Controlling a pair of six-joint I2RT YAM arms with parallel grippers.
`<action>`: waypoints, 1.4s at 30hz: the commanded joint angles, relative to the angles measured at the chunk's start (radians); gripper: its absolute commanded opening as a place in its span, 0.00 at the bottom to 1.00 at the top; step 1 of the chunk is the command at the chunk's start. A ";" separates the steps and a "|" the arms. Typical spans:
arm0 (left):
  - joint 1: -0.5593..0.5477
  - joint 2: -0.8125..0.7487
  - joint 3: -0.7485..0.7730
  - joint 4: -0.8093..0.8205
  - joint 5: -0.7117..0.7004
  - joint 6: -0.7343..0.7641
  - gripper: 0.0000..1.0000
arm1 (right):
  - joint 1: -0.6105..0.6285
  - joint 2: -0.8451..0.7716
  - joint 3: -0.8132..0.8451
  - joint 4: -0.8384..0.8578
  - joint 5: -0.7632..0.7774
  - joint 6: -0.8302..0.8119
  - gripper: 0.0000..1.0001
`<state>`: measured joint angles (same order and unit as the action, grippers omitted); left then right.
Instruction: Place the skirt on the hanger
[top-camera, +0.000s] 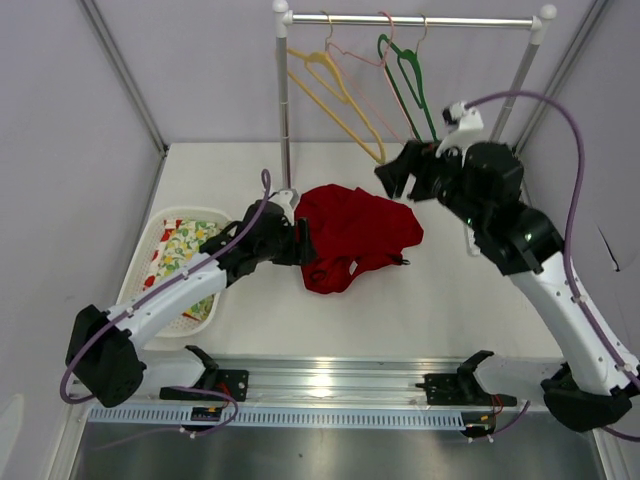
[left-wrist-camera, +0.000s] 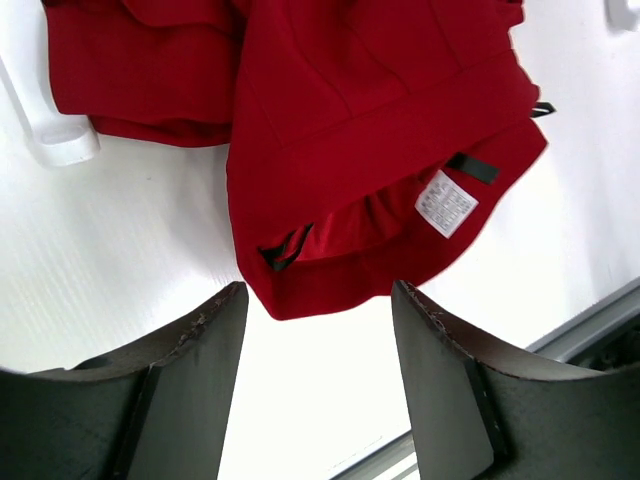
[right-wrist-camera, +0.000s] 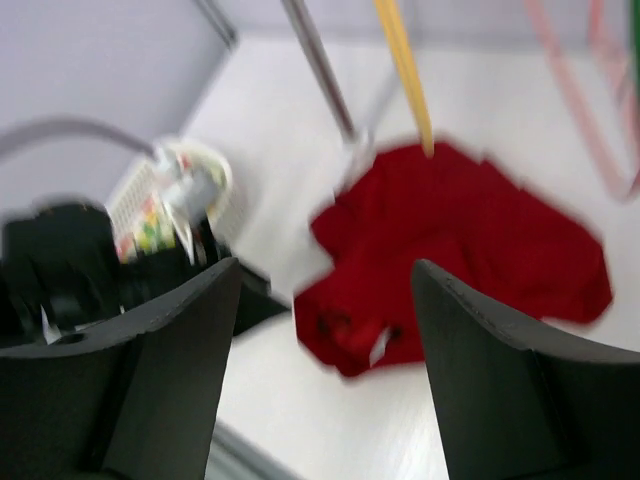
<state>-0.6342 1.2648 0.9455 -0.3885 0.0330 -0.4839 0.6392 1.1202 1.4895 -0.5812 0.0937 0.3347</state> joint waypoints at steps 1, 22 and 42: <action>0.005 -0.068 0.022 -0.027 0.011 0.033 0.65 | -0.109 0.120 0.228 0.086 -0.145 -0.140 0.74; 0.004 -0.131 0.070 -0.084 0.018 0.074 0.65 | -0.291 0.610 0.634 0.366 -0.293 -0.195 0.72; 0.005 -0.174 0.061 -0.139 -0.013 0.117 0.66 | -0.213 0.822 0.745 0.554 -0.060 -0.330 0.61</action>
<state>-0.6342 1.1290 0.9817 -0.5282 0.0296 -0.3969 0.4259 1.9331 2.1429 -0.1333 -0.0357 0.0322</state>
